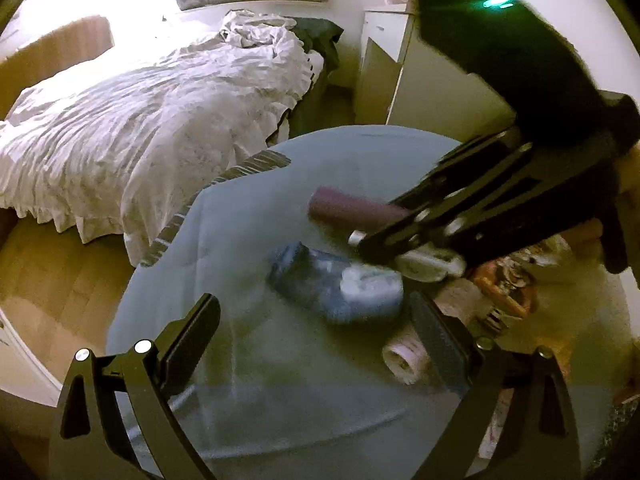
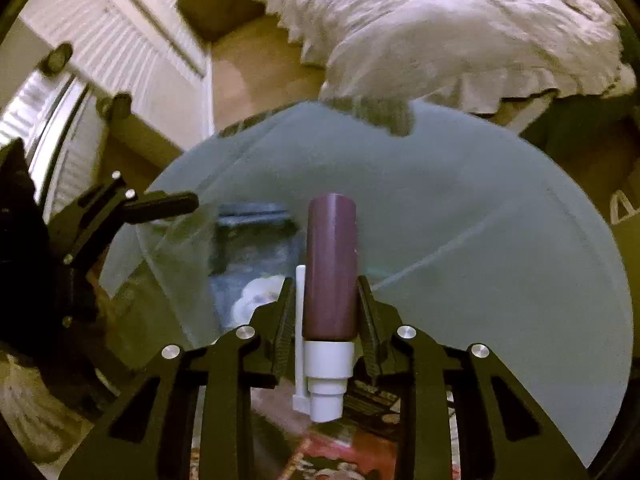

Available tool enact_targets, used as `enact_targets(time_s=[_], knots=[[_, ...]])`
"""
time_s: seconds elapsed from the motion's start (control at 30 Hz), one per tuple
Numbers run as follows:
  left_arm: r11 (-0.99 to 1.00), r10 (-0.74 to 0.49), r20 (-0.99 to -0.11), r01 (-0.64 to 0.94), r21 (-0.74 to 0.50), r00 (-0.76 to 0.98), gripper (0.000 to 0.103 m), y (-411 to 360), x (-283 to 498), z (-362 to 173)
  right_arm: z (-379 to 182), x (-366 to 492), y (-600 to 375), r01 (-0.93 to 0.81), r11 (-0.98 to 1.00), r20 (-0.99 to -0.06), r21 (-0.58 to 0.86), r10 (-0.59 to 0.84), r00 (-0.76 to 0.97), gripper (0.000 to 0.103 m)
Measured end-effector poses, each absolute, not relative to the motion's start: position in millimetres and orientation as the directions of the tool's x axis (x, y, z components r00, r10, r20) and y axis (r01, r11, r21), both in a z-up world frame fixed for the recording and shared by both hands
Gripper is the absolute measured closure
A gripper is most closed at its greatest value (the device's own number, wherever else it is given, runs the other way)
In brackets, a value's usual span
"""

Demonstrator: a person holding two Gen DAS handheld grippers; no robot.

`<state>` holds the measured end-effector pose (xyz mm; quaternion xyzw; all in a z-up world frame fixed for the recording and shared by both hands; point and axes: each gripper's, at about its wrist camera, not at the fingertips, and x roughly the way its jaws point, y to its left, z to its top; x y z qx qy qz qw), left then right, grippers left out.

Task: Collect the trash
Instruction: 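Grasp the maroon tube with the right tool while the left tool grasps the blue wrapper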

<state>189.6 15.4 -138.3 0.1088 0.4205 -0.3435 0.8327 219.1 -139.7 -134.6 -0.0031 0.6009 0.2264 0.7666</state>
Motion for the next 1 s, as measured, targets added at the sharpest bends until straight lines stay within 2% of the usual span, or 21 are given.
enact_targets(time_s=[0.23,0.27,0.3,0.33,0.57,0.8,1.0], knots=[[0.728,-0.505,-0.773,0.67,-0.143,0.384,0.011,5,206,-147,-97,197,-183,-0.269,0.869,-0.81,0.415,0.488,0.325,0.073],[0.726,-0.505,-0.773,0.673,-0.14,0.384,0.015,4,206,-148,-91,190,-189,-0.268,0.861,-0.791,0.432,0.504,0.346,0.073],[0.71,-0.524,-0.77,0.686,-0.16,0.363,0.027,3,206,-149,-84,183,-195,-0.264,0.852,-0.771,0.451,0.521,0.367,0.073],[0.697,-0.547,-0.765,0.691,-0.191,0.34,0.034,2,205,-149,-79,180,-197,-0.263,0.849,-0.76,0.459,0.528,0.379,0.073],[0.719,-0.568,-0.737,0.657,-0.227,0.367,0.043,12,194,-145,-56,154,-211,-0.269,0.823,-0.688,0.5,0.566,0.454,0.073],[0.731,-0.62,-0.681,0.602,-0.322,0.389,0.045,29,182,-124,-50,124,-236,-0.265,0.816,-0.633,0.514,0.569,0.525,0.073],[0.71,-0.672,-0.619,0.593,-0.381,0.407,0.045,12,165,-84,-46,91,-292,-0.233,0.792,-0.54,0.565,0.568,0.621,0.073]])
